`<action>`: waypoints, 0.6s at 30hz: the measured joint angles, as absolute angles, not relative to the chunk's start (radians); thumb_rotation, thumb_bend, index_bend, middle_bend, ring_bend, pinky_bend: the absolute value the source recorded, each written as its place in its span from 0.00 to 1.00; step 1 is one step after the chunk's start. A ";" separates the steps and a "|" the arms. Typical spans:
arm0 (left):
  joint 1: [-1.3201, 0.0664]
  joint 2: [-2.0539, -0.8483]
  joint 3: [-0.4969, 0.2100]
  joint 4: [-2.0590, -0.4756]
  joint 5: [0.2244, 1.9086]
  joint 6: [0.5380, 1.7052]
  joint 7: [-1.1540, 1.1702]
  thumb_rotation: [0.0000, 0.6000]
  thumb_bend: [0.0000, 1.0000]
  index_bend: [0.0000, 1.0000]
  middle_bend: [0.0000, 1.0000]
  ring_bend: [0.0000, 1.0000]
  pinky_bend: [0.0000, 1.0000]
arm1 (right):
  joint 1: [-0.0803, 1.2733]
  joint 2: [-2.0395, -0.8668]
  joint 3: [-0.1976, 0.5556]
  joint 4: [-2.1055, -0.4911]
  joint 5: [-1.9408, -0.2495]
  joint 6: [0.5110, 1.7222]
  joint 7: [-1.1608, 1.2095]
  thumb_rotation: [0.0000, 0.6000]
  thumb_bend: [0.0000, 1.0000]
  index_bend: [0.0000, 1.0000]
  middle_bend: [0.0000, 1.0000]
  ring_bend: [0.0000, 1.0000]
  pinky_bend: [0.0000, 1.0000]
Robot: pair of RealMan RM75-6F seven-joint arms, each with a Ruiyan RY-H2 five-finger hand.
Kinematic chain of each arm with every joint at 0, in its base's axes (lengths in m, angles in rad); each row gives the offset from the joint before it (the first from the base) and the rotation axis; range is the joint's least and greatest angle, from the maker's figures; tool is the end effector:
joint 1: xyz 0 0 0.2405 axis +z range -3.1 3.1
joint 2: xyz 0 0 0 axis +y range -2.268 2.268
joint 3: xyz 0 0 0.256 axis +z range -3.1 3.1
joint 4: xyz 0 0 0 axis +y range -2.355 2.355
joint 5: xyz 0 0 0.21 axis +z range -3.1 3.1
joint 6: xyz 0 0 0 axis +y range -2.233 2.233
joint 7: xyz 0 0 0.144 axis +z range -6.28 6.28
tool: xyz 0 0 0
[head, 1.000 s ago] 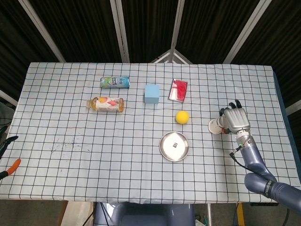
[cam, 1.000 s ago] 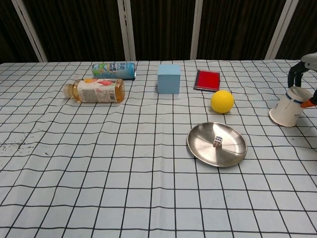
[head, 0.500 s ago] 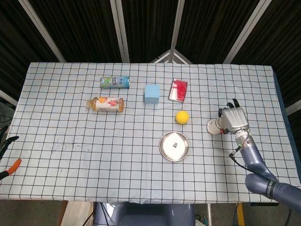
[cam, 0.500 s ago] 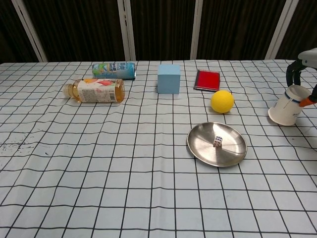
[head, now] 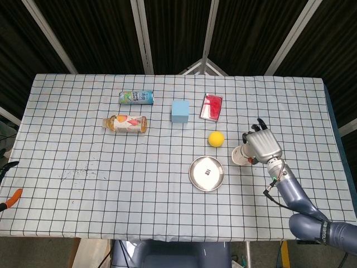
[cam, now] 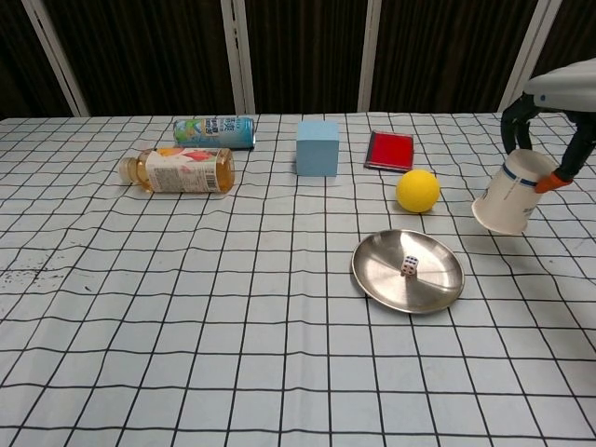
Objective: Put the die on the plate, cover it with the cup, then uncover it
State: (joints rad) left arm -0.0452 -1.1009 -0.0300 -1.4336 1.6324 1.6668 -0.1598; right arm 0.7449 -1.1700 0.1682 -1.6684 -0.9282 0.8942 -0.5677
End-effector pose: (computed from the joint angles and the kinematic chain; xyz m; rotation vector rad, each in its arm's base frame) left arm -0.3239 0.1637 0.1941 -1.4115 -0.7320 -1.0225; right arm -0.1861 -0.3617 0.0918 1.8312 -0.7527 0.6011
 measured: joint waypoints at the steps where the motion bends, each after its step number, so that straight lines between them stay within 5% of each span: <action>1: -0.045 -1.100 -0.030 -1.433 1.632 1.668 -0.163 1.00 0.38 0.21 0.00 0.00 0.02 | 0.747 -1.162 0.168 -1.691 -0.925 0.898 -0.577 1.00 0.47 0.55 0.47 0.20 0.00; 10: -0.039 -1.095 -0.025 -1.431 1.641 1.679 -0.179 1.00 0.38 0.21 0.00 0.00 0.02 | 0.777 -1.133 0.150 -1.900 -0.928 0.952 -0.691 1.00 0.47 0.55 0.47 0.20 0.00; 18: -0.043 -1.095 -0.025 -1.429 1.637 1.668 -0.178 1.00 0.39 0.21 0.00 0.00 0.02 | 0.799 -1.219 0.117 -1.920 -0.961 1.017 -0.789 1.00 0.47 0.55 0.47 0.20 0.00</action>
State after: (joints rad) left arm -0.0426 -1.0949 -0.0255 -1.4290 1.6369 1.6678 -0.1778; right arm 0.7992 -1.2194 0.1174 -1.9201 -0.9612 1.0165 -0.7890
